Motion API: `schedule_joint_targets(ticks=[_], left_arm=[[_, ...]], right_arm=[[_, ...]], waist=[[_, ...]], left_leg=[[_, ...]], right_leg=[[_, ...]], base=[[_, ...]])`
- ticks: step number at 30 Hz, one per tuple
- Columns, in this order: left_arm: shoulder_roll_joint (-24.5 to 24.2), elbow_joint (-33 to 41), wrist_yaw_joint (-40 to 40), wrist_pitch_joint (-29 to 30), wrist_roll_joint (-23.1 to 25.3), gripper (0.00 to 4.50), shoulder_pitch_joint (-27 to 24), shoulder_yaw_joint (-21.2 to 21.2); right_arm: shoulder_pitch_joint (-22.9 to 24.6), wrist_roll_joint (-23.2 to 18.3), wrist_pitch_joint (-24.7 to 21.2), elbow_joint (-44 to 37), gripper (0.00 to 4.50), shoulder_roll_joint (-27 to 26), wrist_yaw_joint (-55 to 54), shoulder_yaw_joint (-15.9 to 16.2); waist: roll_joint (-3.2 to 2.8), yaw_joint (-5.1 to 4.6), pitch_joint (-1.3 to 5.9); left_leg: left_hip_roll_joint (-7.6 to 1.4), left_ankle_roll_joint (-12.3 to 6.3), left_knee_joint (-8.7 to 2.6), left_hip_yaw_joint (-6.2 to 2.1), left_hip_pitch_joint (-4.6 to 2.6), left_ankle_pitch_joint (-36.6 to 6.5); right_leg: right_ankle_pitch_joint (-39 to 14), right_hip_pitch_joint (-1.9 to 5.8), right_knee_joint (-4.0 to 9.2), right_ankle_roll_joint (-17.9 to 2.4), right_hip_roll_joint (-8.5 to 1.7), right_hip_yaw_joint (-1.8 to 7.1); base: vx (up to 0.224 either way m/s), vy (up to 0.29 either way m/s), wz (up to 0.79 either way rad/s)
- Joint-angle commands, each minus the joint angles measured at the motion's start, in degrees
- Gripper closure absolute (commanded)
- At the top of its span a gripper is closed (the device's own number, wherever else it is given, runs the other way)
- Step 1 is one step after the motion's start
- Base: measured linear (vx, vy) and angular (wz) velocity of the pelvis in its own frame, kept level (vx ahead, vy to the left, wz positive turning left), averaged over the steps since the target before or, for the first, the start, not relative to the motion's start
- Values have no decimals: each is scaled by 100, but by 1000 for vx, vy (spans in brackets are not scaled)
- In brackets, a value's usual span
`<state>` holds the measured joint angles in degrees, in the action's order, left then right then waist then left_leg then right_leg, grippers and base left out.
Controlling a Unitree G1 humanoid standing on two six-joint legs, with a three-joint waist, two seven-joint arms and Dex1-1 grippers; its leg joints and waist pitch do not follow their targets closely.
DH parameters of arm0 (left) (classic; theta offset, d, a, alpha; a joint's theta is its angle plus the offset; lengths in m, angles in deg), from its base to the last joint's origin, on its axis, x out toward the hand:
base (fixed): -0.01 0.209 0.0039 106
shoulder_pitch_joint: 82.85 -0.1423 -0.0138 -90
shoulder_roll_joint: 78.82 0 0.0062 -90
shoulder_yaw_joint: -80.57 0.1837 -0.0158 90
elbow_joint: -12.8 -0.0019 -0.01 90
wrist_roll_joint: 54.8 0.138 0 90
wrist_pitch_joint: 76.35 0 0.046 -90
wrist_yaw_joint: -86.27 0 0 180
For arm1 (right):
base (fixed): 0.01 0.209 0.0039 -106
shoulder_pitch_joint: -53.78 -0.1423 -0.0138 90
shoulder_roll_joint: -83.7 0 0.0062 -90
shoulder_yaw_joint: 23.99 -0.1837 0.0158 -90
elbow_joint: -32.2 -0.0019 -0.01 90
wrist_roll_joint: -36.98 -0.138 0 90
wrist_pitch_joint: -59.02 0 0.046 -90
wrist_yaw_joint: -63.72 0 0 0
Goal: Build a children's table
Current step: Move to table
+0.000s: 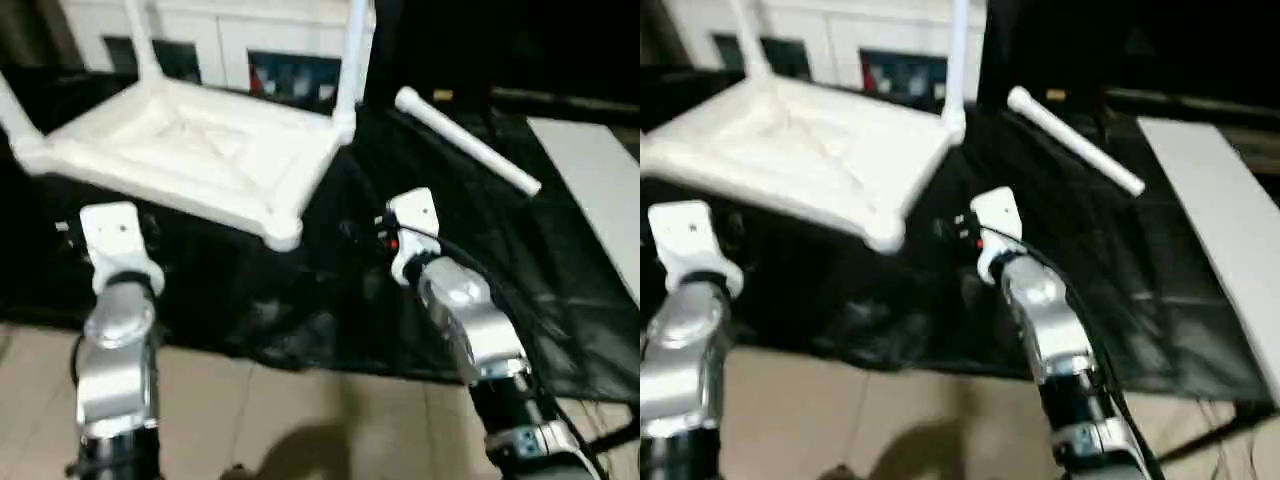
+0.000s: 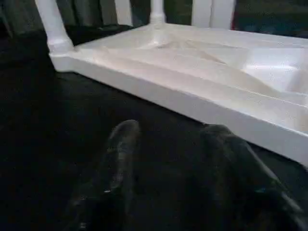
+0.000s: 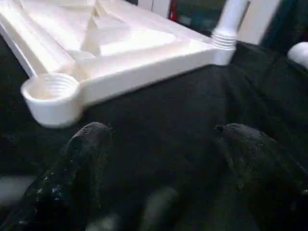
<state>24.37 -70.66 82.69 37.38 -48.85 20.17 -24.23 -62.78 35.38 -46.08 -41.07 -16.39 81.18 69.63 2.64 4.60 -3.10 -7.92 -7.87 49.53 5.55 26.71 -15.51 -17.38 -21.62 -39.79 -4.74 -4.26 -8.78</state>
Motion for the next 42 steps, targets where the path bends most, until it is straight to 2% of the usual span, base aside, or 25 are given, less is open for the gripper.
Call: schedule_joint_targets(ticks=[1,3,4,5,6,8,9,10,11,12,13,15,17,20,21,22,24,26,27,29,33,35,36,39,42], left_arm=[[-53,217,-109,77,-23,205,-8,-101],[-54,220,-105,87,-54,205,-5,-119],[-55,218,-103,85,-61,205,-3,-121],[-71,202,-107,21,-65,205,15,-116],[-73,198,-112,-7,-64,205,19,-112],[-52,195,-104,19,-131,205,44,-116],[-91,177,-94,146,-90,205,64,-54],[-71,166,-79,203,-154,205,80,-70],[-36,155,-70,210,-240,205,90,-107],[-13,146,-37,150,-338,205,88,-154],[-32,128,39,46,-407,205,81,-166],[-46,136,135,-5,-475,205,63,-160],[-61,129,156,5,-465,205,71,-130],[-46,127,213,-24,-519,205,70,-88],[-45,131,213,-20,-524,205,69,-75],[-45,131,213,-20,-524,205,69,-75],[-60,117,201,-39,-544,205,72,-45],[-92,109,194,-74,-571,205,58,-27],[-103,104,196,-80,-577,205,58,-25],[-127,108,205,-87,-580,205,51,-14],[-143,115,200,-115,-598,205,48,-12],[-183,123,191,-131,-597,205,30,-4],[-190,126,190,-130,-590,205,28,-1],[-251,116,155,-132,-589,205,41,35],[-368,115,249,-87,-534,205,49,122]], right_arm=[[-68,-68,-54,-10,54,-47,11,-2],[-60,-79,-37,-13,54,-47,-30,-13],[-55,-81,-31,-20,54,-48,-47,-21],[-33,-42,61,-41,54,-68,-323,-161],[-30,-33,82,-42,54,-74,-411,-208],[-40,0,134,-19,54,-81,-698,-367],[13,97,93,-59,54,-5,-982,-522],[51,115,12,-92,54,32,-1076,-617],[103,117,-54,-145,54,72,-1095,-686],[181,50,-11,-230,54,81,-1068,-776],[283,-33,22,-336,54,113,-1000,-867],[385,-78,-4,-422,54,160,-942,-921],[447,-277,-97,-462,54,154,-876,-1008],[359,-459,-218,-446,54,142,-925,-1081],[333,-468,-235,-434,54,154,-913,-1076],[333,-468,-235,-434,54,154,-913,-1076],[289,-441,-256,-403,54,172,-888,-1082],[258,-349,-248,-351,54,202,-866,-1079],[254,-340,-254,-338,54,205,-871,-1086],[251,-277,-209,-312,54,266,-857,-1024],[243,-300,-167,-295,54,299,-829,-940],[189,-366,-126,-259,54,255,-810,-962],[179,-367,-119,-251,54,253,-808,-962],[102,-404,-80,-156,54,214,-764,-991],[60,-421,-92,-99,54,186,-780,-1005]], waist=[[-60,57,255],[-323,15,391],[-539,58,471],[-452,-360,597],[-509,-236,530],[-477,-144,449],[-448,-158,475],[-308,-164,443],[93,-50,441],[61,241,454],[44,252,375],[-54,204,345],[-236,53,310],[-304,-245,160],[-460,-451,111],[-544,-246,51],[-425,-33,-16],[-6,-39,35],[170,346,68],[74,502,252],[-325,507,336],[-682,113,421],[-602,0,690],[-449,-36,485],[-149,-151,268]], left_leg=[[-136,351,-249,267,-213,-1198],[-573,82,-1011,96,-175,-657],[-945,-251,-1450,-353,-497,39],[-1745,-1970,-1588,-1372,-1401,2523],[-1528,-2256,-1451,-1367,-1361,3563],[-538,-2159,-1469,-873,-728,4113],[-551,-1942,-1421,-512,-813,3677],[-309,-1873,-1413,-326,-687,3033],[428,-1457,-678,41,-237,1326],[362,-310,-403,98,-187,-107],[247,566,-723,42,-237,-56],[-9,801,-1232,-56,-391,-111],[-180,748,-1685,-123,-444,-442],[-250,953,-1749,7,-1048,-2442],[-631,884,-1910,-41,-1422,-3468],[-1274,941,-2673,-156,-959,-4652],[-1536,912,-2891,211,-1254,-5293],[-731,1199,-1792,628,-1619,-4281],[-109,725,-627,445,-512,-1467],[130,451,-478,114,-155,-310],[124,-51,-1280,-50,-104,996],[-877,-932,-1909,-920,-942,297],[-972,-1985,-1627,-1252,-1736,962],[-481,-1516,-1785,-542,-1148,2078],[29,-1098,-1959,-25,-887,-29]], right_leg=[[-1725,453,1301,-1453,-1235,137],[-1278,988,1297,-330,-1048,-267],[-414,865,997,72,-588,-528],[-998,-649,-586,241,-195,70],[-1025,-812,-687,88,-167,271],[-52,-634,-513,107,89,649],[456,-614,-203,-44,30,753],[980,-435,62,-273,30,776],[1221,-27,691,-1011,-267,1087],[894,159,853,-1208,-602,1273],[753,157,793,-28,-652,1236],[-381,276,906,1134,-787,1275],[-1331,274,945,1232,-439,969],[-4101,59,1519,879,-257,364],[-3505,61,1513,831,16,-23],[-1169,549,-165,429,-136,191],[-966,374,-594,333,-227,423],[-3894,35,558,526,-236,1017],[-5507,786,1270,1089,-966,1516],[-3291,997,963,1629,-563,1724],[552,1253,1116,1466,-127,1245],[32,578,218,1911,121,560],[-841,-291,-512,1292,158,550],[305,-458,-621,1317,184,587],[1267,-174,482,609,-41,712]], base=[[-38,-309,50],[-27,-305,54],[-13,-332,55],[-13,-332,55],[-7,-297,56],[-45,-276,58],[-94,-302,43],[-75,-303,15],[-75,-303,15],[-75,-306,-1],[-109,-301,-6],[-109,-264,-11],[-77,-135,-12],[-105,-131,-15],[-89,-75,-18],[-106,-65,-36],[-68,-98,-38],[104,-238,-52],[145,-213,-48],[125,-174,-5],[156,-113,19],[214,3,-14],[221,12,-18],[191,23,1],[141,-68,-5]])
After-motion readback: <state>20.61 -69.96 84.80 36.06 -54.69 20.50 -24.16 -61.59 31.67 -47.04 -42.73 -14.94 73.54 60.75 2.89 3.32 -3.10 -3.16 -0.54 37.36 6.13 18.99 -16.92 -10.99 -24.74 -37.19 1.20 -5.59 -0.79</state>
